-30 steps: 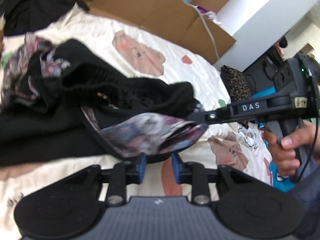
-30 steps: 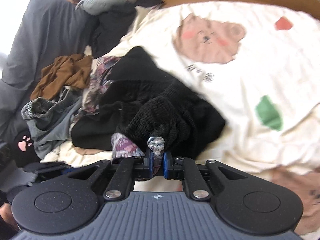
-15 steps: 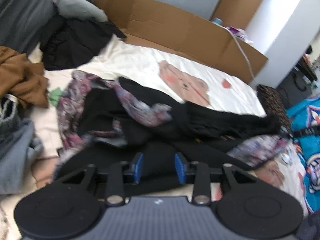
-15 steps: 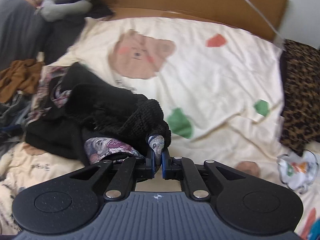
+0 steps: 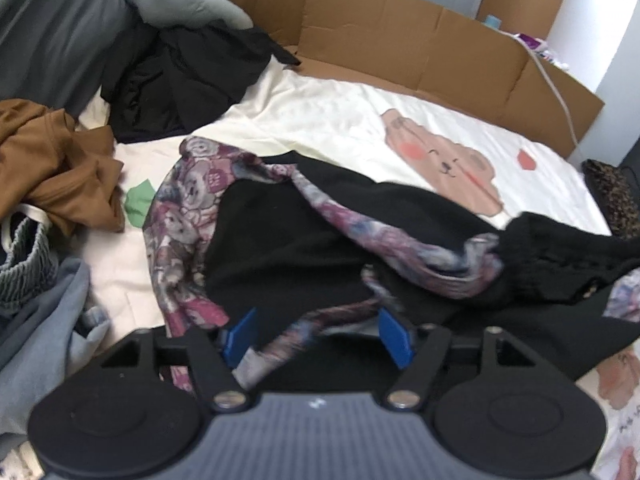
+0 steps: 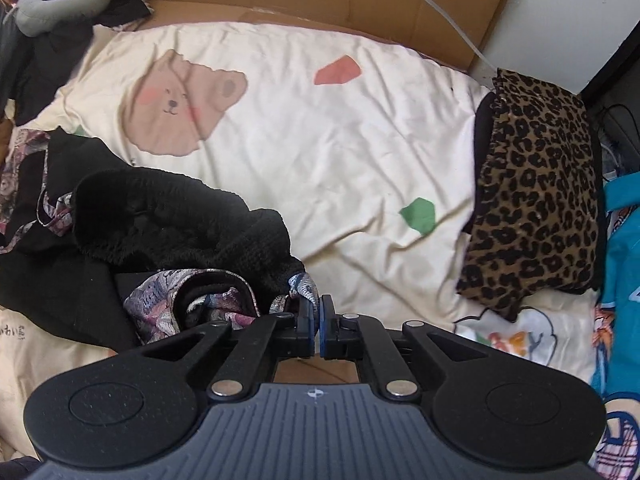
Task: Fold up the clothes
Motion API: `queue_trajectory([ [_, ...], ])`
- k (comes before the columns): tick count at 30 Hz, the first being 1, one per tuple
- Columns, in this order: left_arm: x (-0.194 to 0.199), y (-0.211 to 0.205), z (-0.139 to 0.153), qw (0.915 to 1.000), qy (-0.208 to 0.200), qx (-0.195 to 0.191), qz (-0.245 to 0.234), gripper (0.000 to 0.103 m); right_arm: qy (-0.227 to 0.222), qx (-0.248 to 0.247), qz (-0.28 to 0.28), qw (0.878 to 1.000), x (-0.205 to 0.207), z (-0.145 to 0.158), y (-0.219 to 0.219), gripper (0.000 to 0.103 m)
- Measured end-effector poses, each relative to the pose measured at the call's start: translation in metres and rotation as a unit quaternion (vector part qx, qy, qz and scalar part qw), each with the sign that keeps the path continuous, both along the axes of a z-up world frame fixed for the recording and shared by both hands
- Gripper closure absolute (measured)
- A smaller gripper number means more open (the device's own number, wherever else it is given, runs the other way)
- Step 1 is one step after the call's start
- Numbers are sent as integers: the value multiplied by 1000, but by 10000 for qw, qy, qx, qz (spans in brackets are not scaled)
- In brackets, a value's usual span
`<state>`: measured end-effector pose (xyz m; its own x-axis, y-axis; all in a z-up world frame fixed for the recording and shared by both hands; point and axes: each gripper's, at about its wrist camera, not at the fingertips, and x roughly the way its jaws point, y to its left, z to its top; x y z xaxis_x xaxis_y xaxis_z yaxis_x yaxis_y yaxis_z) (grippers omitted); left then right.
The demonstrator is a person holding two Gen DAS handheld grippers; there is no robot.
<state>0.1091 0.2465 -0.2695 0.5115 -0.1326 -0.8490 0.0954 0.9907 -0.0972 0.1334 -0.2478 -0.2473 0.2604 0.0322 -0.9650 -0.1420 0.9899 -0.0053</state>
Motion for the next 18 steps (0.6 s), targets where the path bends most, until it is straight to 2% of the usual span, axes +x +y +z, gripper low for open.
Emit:
queue_trajectory([
  [4, 10, 14, -10, 9994, -24, 189, 299, 32, 187, -148, 258, 9994, 14, 3, -11, 103],
  [7, 13, 28, -15, 9977, -21, 268, 622, 24, 307, -367, 486, 9977, 24, 3, -21, 103],
  [9, 16, 35, -22, 9962, 71, 334, 797, 23, 344, -428, 495, 9973, 28, 2, -31, 103],
  [14, 17, 35, -42, 9944, 383, -42, 984, 23, 285, -209, 197, 9992, 29, -7, -54, 103],
  [16, 16, 28, -51, 9940, 486, -173, 967, 26, 222, -88, 52, 9997, 25, -12, -61, 103],
  [18, 16, 24, -60, 9934, 612, -278, 930, 37, 144, 111, -81, 9998, 16, -18, -66, 103],
])
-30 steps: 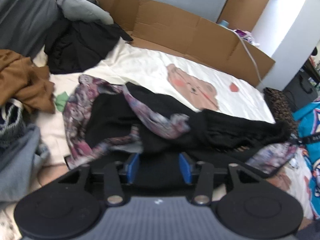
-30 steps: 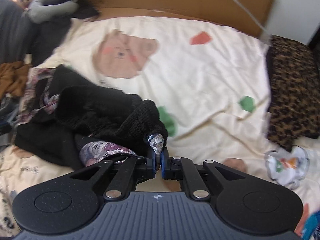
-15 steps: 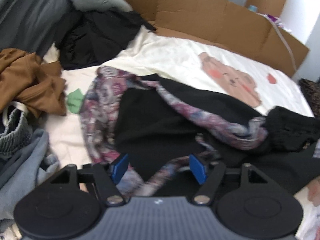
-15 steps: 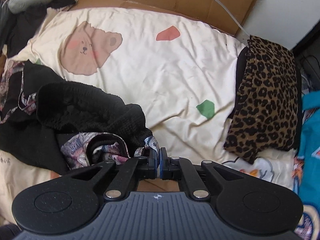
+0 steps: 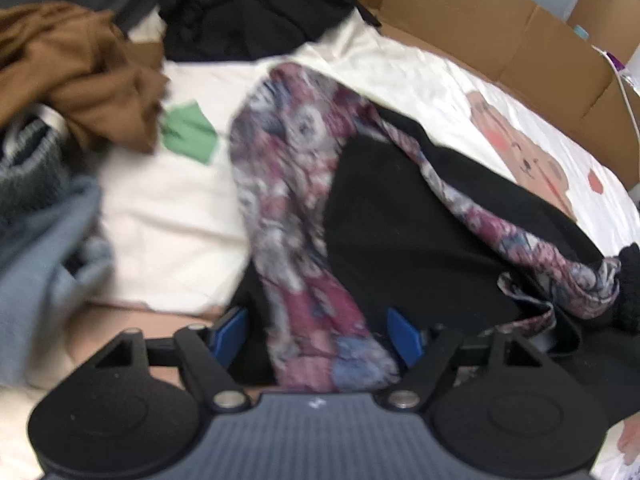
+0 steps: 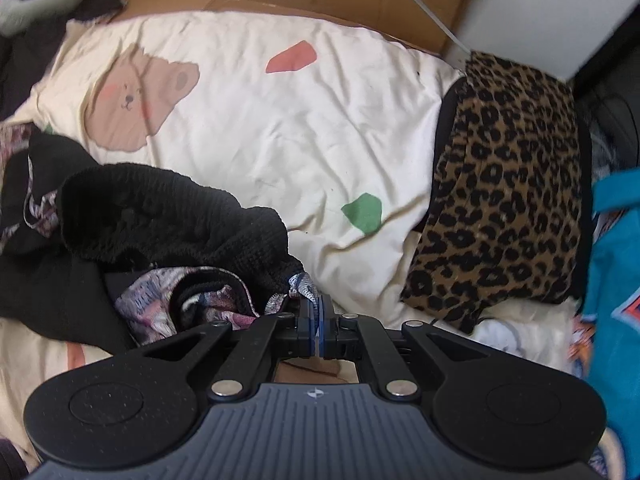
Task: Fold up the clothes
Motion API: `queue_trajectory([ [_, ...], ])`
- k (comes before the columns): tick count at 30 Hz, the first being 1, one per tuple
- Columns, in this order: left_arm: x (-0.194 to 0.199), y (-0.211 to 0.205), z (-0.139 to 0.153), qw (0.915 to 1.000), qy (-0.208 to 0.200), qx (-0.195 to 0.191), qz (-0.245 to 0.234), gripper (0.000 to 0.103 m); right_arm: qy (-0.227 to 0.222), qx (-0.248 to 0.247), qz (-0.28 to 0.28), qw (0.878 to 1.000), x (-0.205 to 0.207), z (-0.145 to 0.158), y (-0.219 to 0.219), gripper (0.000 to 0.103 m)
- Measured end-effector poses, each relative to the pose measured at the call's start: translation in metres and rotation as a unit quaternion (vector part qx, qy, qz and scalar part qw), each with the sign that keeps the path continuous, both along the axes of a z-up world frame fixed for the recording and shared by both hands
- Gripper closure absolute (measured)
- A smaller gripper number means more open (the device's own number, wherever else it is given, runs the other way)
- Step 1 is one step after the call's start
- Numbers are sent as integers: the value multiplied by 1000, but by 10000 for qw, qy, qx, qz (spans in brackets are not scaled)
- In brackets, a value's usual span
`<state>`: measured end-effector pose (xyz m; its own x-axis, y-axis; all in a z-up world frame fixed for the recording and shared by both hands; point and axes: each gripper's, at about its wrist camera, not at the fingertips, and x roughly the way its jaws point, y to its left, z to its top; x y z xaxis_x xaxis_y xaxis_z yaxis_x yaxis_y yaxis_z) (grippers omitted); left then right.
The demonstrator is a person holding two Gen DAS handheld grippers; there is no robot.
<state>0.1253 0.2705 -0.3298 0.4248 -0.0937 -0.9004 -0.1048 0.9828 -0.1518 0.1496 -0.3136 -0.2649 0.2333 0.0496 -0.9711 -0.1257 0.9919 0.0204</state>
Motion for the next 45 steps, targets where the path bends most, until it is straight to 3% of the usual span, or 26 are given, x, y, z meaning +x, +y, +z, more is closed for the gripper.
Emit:
queue_trajectory([
  [2, 1, -4, -9, 9998, 195, -21, -41, 81, -67, 216, -114, 9997, -11, -6, -4, 103],
  [5, -3, -9, -4, 9996, 244, -73, -112, 89, -115, 389, -243, 9989, -27, -14, -12, 103],
  [12, -41, -19, 32, 9979, 164, -231, -577, 93, -301, 724, -589, 9952, -52, -15, -31, 103],
  [22, -124, -27, 77, 9948, 162, -415, -913, 94, -588, 776, -509, 9939, -80, 8, -46, 103],
  [30, -173, -22, 78, 9943, 494, -414, -844, 94, -609, 916, -657, 9918, -102, -5, -60, 103],
  [33, -176, -23, 80, 9950, 563, -427, -699, 91, -670, 995, -728, 9901, -109, -16, -62, 103],
  [38, -172, -24, 100, 9948, 520, -97, -865, 89, -760, 1125, -924, 9864, -115, -29, -68, 103],
  [45, -151, -28, 136, 9929, 49, 268, -1158, 89, -887, 1239, -1065, 9826, -119, -36, -72, 103],
])
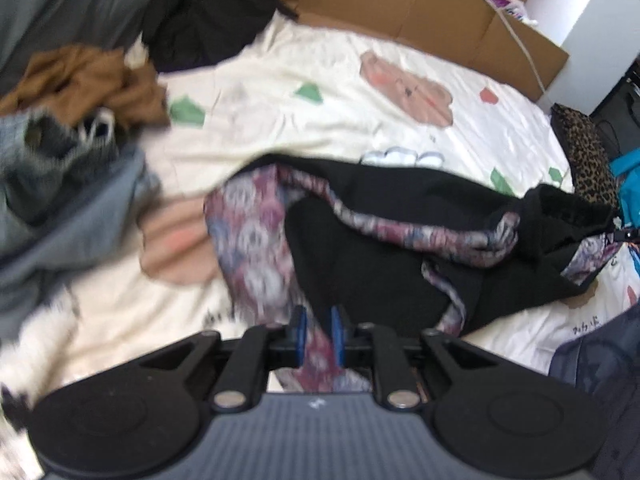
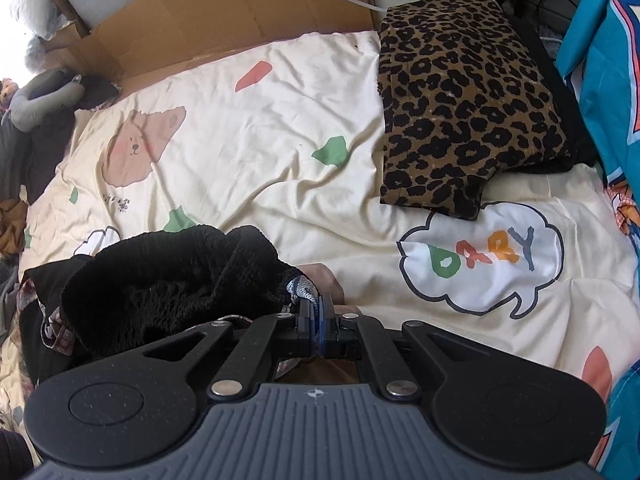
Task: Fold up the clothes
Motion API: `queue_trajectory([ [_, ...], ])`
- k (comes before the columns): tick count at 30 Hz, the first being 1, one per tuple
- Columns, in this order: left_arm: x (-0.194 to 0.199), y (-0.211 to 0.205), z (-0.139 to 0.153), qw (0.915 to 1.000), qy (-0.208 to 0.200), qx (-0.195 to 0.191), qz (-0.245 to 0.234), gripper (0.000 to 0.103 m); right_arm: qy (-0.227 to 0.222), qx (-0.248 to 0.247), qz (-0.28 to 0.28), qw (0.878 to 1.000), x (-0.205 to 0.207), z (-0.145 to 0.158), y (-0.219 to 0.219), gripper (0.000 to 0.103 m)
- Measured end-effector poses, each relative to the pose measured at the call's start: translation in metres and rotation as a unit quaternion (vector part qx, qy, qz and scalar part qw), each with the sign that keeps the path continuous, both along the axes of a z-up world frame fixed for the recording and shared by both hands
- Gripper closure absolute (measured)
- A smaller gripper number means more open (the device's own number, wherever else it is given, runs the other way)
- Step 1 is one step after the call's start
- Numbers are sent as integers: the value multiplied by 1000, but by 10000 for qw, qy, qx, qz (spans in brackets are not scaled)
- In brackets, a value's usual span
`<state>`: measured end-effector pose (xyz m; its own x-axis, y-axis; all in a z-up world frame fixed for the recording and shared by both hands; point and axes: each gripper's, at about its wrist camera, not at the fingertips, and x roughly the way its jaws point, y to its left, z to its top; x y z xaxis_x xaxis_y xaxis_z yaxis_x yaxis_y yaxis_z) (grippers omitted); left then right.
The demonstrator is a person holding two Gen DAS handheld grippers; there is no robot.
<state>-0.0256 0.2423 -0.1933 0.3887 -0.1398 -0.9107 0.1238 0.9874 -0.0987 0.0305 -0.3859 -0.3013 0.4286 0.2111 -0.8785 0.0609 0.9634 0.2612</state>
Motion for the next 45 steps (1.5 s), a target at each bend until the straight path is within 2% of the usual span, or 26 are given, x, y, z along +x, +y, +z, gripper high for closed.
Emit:
queue_trajectory([
  [7, 32, -33, -2, 9988, -233, -85, -430, 89, 85, 217, -148, 9996, -6, -9, -7, 103],
  [14, 59, -91, -21, 9927, -309, -331, -1116, 88, 165, 273, -182, 9993, -12, -20, -13, 103],
  [21, 77, -149, -48, 9792, -259, -404, -1972, 88, 257, 281, -206, 9991, -13, -32, -19, 103],
  [27, 84, -186, -65, 9626, -185, -502, -2654, 87, 276, 288, -222, 9990, -12, -36, -20, 103],
  [33, 83, -206, -72, 9492, -185, -404, -3116, 83, 280, 303, -241, 9989, -11, -38, -20, 103],
  [41, 92, -199, -66, 9464, -177, -518, -3185, 83, 291, 302, -264, 9988, -12, -40, -20, 103],
  [45, 95, -205, -72, 9371, -127, -406, -3466, 84, 297, 300, -275, 9987, -12, -41, -20, 103],
])
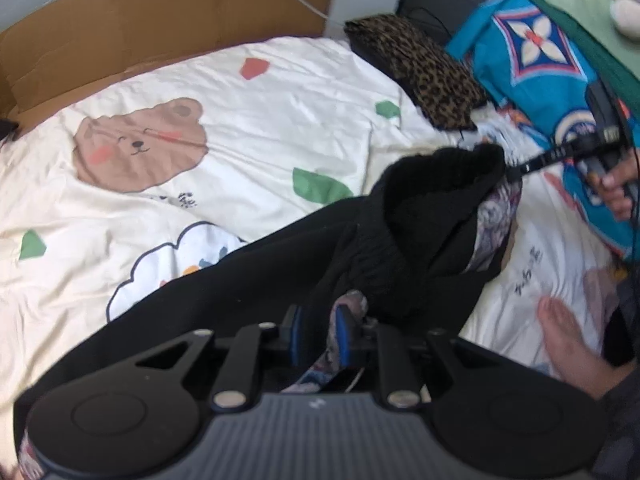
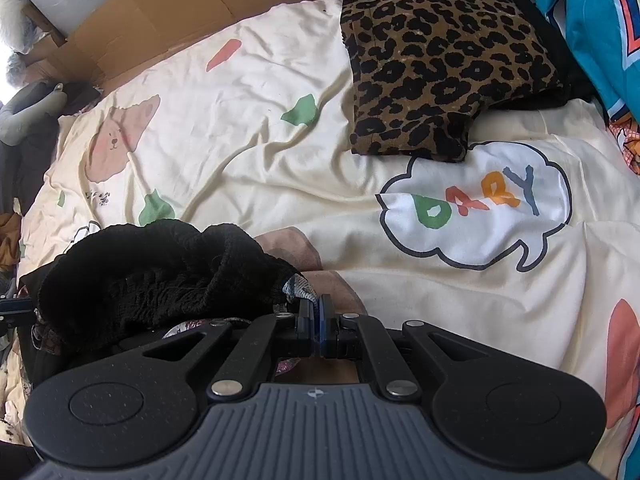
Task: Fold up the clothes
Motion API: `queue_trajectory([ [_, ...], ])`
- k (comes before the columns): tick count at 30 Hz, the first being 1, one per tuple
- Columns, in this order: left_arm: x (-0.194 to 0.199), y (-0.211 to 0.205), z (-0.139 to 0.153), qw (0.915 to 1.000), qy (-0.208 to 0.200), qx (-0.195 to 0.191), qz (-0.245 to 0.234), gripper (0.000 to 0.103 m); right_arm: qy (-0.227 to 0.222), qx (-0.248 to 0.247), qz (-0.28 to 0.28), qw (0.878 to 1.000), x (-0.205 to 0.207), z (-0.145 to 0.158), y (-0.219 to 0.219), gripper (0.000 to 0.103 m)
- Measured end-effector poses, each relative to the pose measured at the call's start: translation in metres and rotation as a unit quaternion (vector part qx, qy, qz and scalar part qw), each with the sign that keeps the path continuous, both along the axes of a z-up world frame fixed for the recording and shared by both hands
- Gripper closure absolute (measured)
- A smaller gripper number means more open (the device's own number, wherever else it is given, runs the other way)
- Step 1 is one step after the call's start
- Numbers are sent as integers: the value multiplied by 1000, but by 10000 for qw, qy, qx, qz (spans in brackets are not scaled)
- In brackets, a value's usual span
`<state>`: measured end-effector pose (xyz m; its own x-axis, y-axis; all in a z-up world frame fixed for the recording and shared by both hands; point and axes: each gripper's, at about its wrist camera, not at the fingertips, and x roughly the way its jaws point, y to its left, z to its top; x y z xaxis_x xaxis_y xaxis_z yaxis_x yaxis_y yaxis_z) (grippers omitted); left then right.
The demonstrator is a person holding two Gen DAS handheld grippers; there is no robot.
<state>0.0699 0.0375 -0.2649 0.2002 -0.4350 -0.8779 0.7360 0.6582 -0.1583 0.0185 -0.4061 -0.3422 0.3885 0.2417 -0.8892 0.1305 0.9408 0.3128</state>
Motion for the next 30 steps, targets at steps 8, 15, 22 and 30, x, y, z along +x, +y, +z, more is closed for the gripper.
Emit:
queue_trajectory([
  [8, 0, -14, -17, 9994, 156, 84, -289, 84, 34, -17, 5, 10000, -1, 0, -1, 103],
  [15, 1, -24, -28, 9976, 262, 163, -622, 83, 50, -30, -3, 10000, 0, -3, 0, 103],
  [22, 4, -32, -41, 9947, 508, 227, -860, 74, 58, -39, 14, 10000, 0, -4, 0, 103],
  [30, 5, -38, -51, 9918, 686, 210, -1056, 95, 65, -56, 6, 10000, 0, -4, 1, 103],
])
